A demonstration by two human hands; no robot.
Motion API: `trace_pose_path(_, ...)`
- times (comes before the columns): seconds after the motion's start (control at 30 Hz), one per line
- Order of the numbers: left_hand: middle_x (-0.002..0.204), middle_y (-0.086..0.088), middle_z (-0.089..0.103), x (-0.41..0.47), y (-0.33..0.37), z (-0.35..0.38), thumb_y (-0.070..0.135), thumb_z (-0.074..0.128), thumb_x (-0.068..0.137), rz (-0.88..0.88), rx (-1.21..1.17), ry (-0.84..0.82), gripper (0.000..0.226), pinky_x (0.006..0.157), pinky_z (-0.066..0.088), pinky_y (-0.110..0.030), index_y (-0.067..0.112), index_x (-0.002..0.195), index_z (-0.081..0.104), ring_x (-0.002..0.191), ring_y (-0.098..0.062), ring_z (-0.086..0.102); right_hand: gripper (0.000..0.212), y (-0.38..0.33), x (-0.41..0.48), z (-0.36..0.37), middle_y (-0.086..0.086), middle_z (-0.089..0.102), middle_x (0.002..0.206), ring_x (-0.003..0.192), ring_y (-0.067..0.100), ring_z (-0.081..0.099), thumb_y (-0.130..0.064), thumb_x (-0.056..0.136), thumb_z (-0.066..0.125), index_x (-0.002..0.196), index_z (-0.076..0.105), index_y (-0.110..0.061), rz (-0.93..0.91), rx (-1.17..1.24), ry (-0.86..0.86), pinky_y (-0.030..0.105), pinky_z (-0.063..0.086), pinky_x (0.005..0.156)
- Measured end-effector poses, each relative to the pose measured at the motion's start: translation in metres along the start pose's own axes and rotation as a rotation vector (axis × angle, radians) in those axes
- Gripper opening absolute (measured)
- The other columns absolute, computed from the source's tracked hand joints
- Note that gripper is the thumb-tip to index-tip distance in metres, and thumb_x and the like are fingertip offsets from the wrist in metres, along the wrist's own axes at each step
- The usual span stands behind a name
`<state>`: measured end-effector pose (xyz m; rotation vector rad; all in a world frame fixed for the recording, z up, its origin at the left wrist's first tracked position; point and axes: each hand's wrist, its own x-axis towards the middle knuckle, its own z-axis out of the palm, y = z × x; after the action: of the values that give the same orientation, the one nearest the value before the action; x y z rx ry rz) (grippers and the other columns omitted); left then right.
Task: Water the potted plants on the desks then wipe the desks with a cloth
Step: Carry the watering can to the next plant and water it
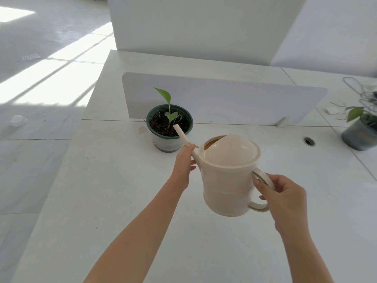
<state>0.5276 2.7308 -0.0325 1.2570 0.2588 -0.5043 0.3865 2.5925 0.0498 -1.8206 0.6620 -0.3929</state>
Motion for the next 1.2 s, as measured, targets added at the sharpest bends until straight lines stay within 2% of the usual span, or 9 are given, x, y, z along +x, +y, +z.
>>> trace_pose_path(0.17,0.094,0.001,0.056,0.009,0.012,0.014,0.027,0.042,0.090,-0.002,-0.005,-0.037,0.017,0.093,0.041,-0.037,0.018,0.093,0.056,0.082,-0.016,0.053,0.021,-0.005,0.005,0.000,-0.004,0.064,0.073,0.066,0.021,0.056,-0.011,0.077,0.069,0.067,0.061,-0.027,-0.031,-0.013,0.033,0.027,0.049,0.062)
trace_pose_path(0.3,0.095,0.001,0.054,0.013,0.015,0.021,0.028,0.042,0.091,-0.012,0.009,-0.053,0.020,0.093,0.041,-0.037,0.017,0.104,0.053,0.082,-0.014,0.053,0.024,-0.006,0.007,-0.001,-0.007,0.064,0.072,0.066,0.020,0.057,-0.010,0.077,0.069,0.066,0.060,-0.029,-0.043,-0.028,0.039,0.014,0.048,0.054)
trace_pose_path(0.4,0.096,0.001,0.054,0.012,0.012,0.015,0.030,0.042,0.092,-0.023,0.014,-0.051,0.023,0.095,0.041,-0.038,0.016,0.107,0.052,0.084,-0.015,0.054,0.025,-0.005,0.007,0.000,-0.015,0.066,0.063,0.074,0.024,0.059,-0.009,0.076,0.069,0.066,0.060,-0.030,-0.029,-0.066,0.021,0.033,0.051,0.071)
trace_pose_path(0.5,0.097,0.001,0.054,0.010,0.008,0.003,0.030,0.042,0.091,-0.031,0.010,-0.031,0.025,0.095,0.041,-0.038,0.015,0.108,0.052,0.086,-0.017,0.055,0.024,-0.007,0.004,0.006,-0.013,0.064,0.072,0.081,0.025,0.059,-0.008,0.076,0.069,0.067,0.060,-0.028,-0.018,-0.088,-0.017,0.044,0.050,0.080)
trace_pose_path(0.67,0.104,-0.004,0.056,0.009,0.014,-0.017,0.030,0.045,0.090,-0.020,0.007,0.042,0.024,0.086,0.044,-0.034,0.015,0.107,0.055,0.084,-0.016,0.055,0.022,-0.011,0.002,0.022,-0.008,0.063,0.076,0.079,0.028,0.059,-0.008,0.077,0.068,0.067,0.060,-0.026,-0.020,-0.062,-0.077,0.034,0.048,0.071)
trace_pose_path(0.87,0.101,-0.003,0.056,0.010,0.029,-0.027,0.032,0.044,0.090,-0.016,0.023,0.058,0.025,0.075,0.044,-0.029,0.016,0.107,0.053,0.083,-0.014,0.053,0.019,-0.011,-0.002,0.033,-0.006,0.063,0.075,0.082,0.031,0.062,-0.011,0.078,0.068,0.069,0.059,-0.026,-0.017,-0.059,-0.115,0.040,0.050,0.076)
trace_pose_path(0.97,0.100,-0.003,0.056,0.006,0.024,-0.026,0.031,0.044,0.091,-0.009,0.031,0.055,0.022,0.080,0.045,-0.032,0.016,0.103,0.055,0.083,-0.016,0.053,0.021,-0.006,-0.005,0.029,-0.008,0.064,0.078,0.083,0.027,0.061,-0.008,0.078,0.067,0.070,0.060,-0.026,-0.009,-0.060,-0.118,0.038,0.051,0.077)
trace_pose_path(1.07,0.091,-0.001,0.056,0.001,0.012,-0.024,0.029,0.042,0.091,-0.012,0.038,0.054,0.017,0.091,0.044,-0.039,0.018,0.090,0.055,0.079,-0.017,0.055,0.025,0.001,-0.010,0.018,-0.008,0.064,0.076,0.075,0.020,0.059,-0.001,0.078,0.064,0.069,0.060,-0.024,0.006,-0.075,-0.114,0.027,0.044,0.065)
trace_pose_path(1.2,0.098,-0.006,0.057,-0.009,-0.007,-0.023,0.031,0.042,0.090,-0.024,0.069,0.024,0.023,0.083,0.044,-0.037,0.014,0.102,0.051,0.082,-0.020,0.058,0.031,0.018,-0.018,0.001,-0.011,0.063,0.078,0.076,0.009,0.057,0.005,0.077,0.059,0.067,0.060,-0.024,0.053,-0.088,-0.089,0.020,0.040,0.059)
